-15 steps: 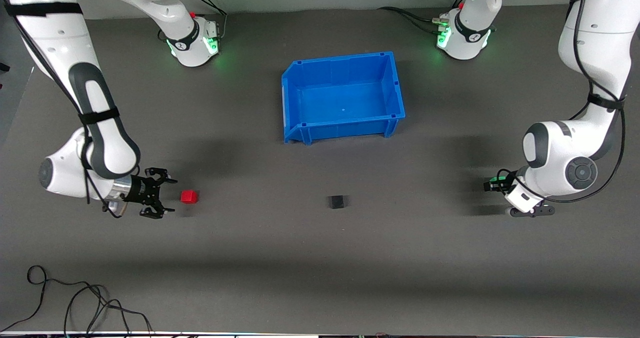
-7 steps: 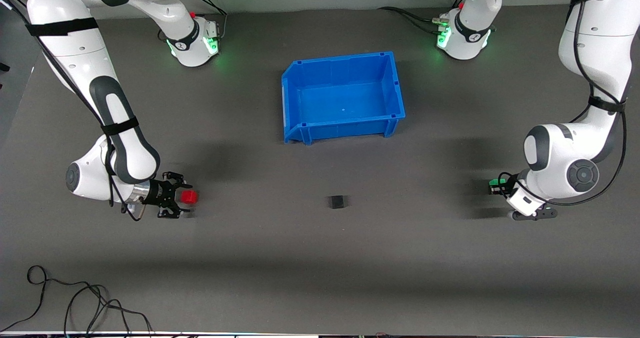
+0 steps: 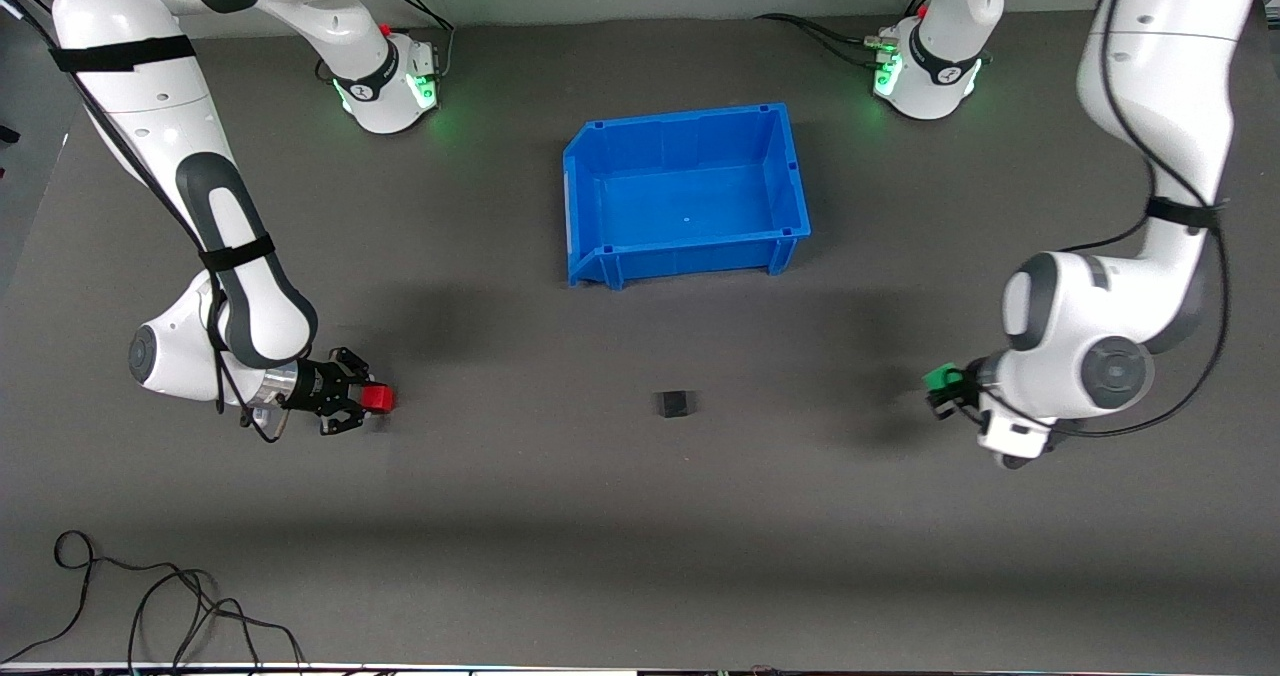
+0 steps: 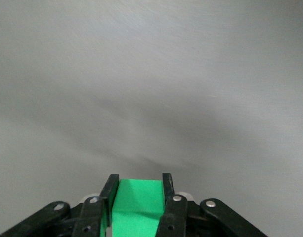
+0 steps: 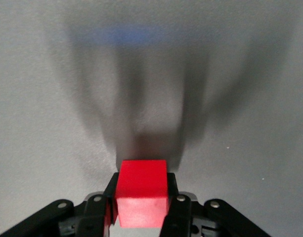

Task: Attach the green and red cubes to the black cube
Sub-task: 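Carry the red cube and green cube toward the black cube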

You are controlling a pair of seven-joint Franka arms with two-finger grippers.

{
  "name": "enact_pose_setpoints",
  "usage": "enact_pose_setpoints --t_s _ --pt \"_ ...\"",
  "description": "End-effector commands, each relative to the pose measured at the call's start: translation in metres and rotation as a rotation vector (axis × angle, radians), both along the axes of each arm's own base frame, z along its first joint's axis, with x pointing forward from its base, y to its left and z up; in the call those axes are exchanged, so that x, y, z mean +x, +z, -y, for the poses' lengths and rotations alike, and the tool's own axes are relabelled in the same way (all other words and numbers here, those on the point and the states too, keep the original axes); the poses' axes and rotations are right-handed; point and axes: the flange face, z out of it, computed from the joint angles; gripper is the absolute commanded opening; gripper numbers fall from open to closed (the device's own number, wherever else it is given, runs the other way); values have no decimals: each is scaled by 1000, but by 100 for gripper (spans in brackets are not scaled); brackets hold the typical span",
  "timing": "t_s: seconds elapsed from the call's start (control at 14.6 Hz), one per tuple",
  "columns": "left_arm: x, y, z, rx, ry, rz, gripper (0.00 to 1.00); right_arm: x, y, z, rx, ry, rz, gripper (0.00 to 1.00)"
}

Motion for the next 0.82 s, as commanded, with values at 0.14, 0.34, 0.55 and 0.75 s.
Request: enact_pose_setpoints --t_s 0.14,0.34,0.55,0.75 --pt "2 2 76 10 345 -22 0 20 67 -89 38 -39 23 30" --pt "-7 -14 120 25 447 -46 0 24 82 -166 40 -61 4 30" --pt "-4 -22 161 4 699 3 0 23 78 -240 35 -104 -36 30" --pt "-9 -41 208 10 874 -8 0 16 72 -301 28 -154 -36 29"
